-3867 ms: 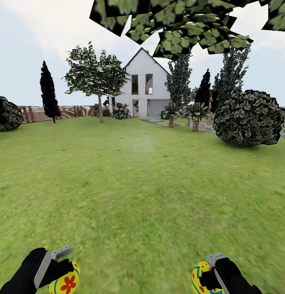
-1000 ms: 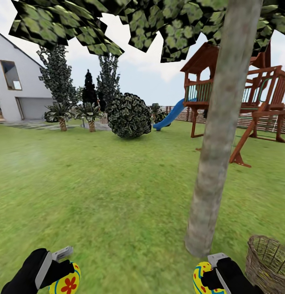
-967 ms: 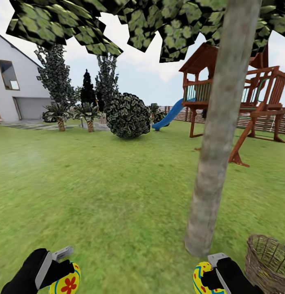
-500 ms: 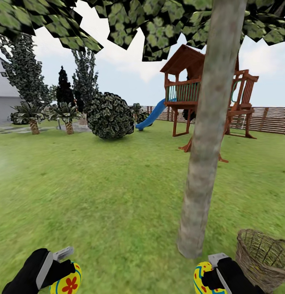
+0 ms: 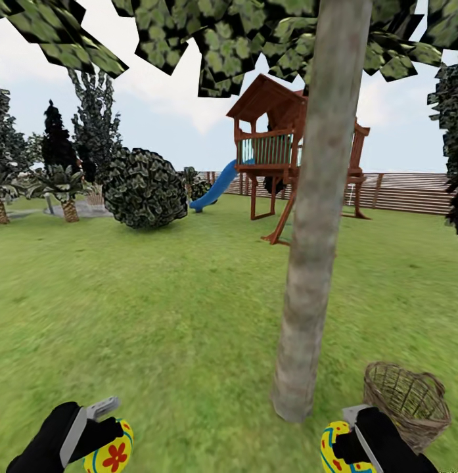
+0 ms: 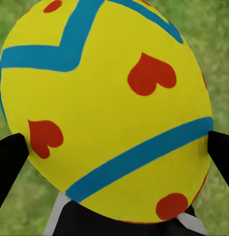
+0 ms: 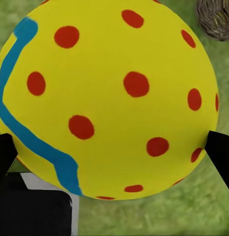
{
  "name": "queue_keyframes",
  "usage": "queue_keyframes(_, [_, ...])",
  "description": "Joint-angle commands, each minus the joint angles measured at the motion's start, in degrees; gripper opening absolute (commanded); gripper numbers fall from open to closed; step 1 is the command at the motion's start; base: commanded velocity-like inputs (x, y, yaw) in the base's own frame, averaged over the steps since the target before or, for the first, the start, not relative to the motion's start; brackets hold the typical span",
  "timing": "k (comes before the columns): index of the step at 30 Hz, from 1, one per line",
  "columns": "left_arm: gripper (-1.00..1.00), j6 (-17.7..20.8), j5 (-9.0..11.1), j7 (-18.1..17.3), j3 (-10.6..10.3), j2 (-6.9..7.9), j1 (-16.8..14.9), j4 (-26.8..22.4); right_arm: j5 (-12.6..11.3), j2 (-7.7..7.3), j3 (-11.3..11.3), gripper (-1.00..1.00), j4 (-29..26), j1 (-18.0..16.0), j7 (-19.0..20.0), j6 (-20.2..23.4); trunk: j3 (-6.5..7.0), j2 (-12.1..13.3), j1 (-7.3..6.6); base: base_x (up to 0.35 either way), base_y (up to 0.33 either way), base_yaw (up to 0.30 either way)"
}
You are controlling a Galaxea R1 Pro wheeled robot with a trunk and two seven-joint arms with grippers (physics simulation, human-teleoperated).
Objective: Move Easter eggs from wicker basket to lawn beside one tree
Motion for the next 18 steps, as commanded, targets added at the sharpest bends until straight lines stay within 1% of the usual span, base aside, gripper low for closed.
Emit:
queue_keyframes(1, [-1.0,0.14,0.19,-0.05,0.08,-0.07,0.0,0.0,0.41,-0.05,0.12,-1.0,0.05,-0.03,0.47,0.36,-0.01,-0.04,0.05,0.209,0.171,-0.198])
queue_keyframes(8, [-1.0,-0.75,0.19,0.01,0.05,-0.2,0.03,0.26,0.45,0.25,0.3,-1.0,0.4,-0.03,0.36,0.43,0.05,-0.04,0.05,0.195,0.181,-0.187])
queue_keyframes(12, [-1.0,-0.75,0.19,0.08,0.05,0.04,0.25,1.72,0.65,0.28,0.57,-1.0,0.28,-0.03,0.19,0.44,0.13,-0.04,0.05,0.194,0.162,-0.125])
queue_keyframes(18, [-1.0,-0.75,0.18,0.19,-0.07,-0.21,0.26,1.97,0.44,0.26,0.24,-1.0,0.28,-0.03,0.22,0.44,0.26,-0.04,0.05,0.193,0.133,-0.113])
